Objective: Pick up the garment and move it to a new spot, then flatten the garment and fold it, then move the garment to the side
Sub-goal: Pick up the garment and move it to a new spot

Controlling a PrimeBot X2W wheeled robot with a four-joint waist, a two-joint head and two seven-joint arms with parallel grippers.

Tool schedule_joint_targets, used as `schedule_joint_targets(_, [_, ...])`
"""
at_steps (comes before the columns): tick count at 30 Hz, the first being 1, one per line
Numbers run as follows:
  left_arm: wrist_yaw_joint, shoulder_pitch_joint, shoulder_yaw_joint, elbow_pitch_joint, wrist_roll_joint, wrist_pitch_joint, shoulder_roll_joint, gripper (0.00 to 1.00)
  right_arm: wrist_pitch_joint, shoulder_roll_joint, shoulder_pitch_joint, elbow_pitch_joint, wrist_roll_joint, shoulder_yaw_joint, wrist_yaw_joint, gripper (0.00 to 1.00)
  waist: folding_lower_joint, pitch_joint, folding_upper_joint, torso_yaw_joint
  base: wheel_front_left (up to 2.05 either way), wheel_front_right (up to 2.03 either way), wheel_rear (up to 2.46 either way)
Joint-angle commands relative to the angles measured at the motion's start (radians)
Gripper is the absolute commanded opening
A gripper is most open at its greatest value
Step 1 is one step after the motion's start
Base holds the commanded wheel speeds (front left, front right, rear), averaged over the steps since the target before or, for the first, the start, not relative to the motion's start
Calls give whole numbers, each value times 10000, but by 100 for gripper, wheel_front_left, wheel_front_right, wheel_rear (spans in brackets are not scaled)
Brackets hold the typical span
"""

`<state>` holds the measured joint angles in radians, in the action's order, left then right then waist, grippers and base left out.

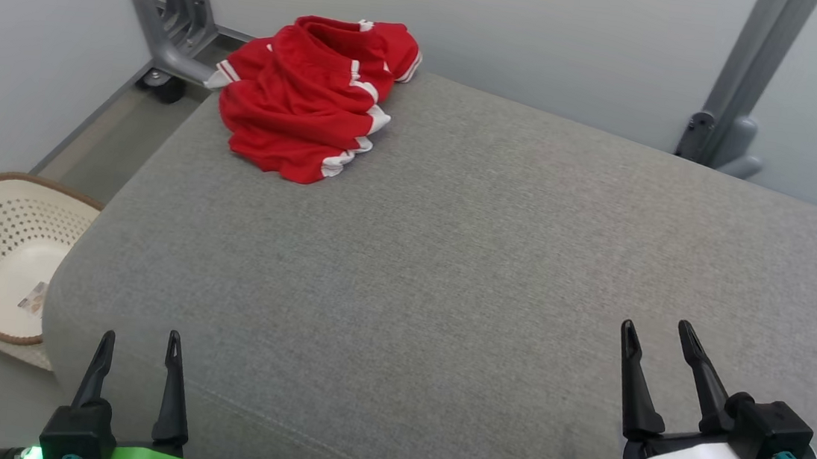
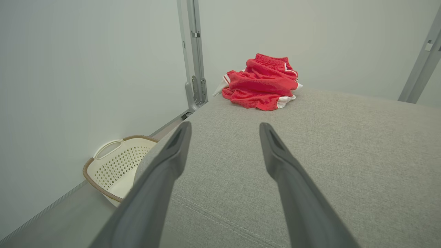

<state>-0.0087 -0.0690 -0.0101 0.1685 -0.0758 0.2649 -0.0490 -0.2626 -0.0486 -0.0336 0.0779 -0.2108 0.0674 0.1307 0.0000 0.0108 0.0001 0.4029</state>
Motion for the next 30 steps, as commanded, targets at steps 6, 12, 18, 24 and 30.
schedule_joint_targets(6, [56,-258,-63,-178,-29,-1,-26,100,-30,-33,-108,-3,13,50,1,100,0,109,-1,806,0,0,0])
schedule_joint_targets(12, [116,-82,-189,-269,-225,-1,-26,100,-30,-35,88,-68,177,85,1,100,0,-186,-1,644,0,0,0])
schedule_joint_targets(18, [-123,646,-403,-429,-344,-1,-113,100,-30,-36,339,-177,441,-20,1,100,0,-780,-1,339,0,0,0])
schedule_joint_targets(24, [-466,2280,-679,-568,-166,-1,-696,100,-30,-35,814,-349,834,-135,1,100,0,-1732,-1,-175,0,0,0])
schedule_joint_targets(30, [-729,4250,-750,-106,41,-6,-1695,100,-30,-35,1300,-509,1143,-165,1,100,0,-2651,-1,-826,0,0,0])
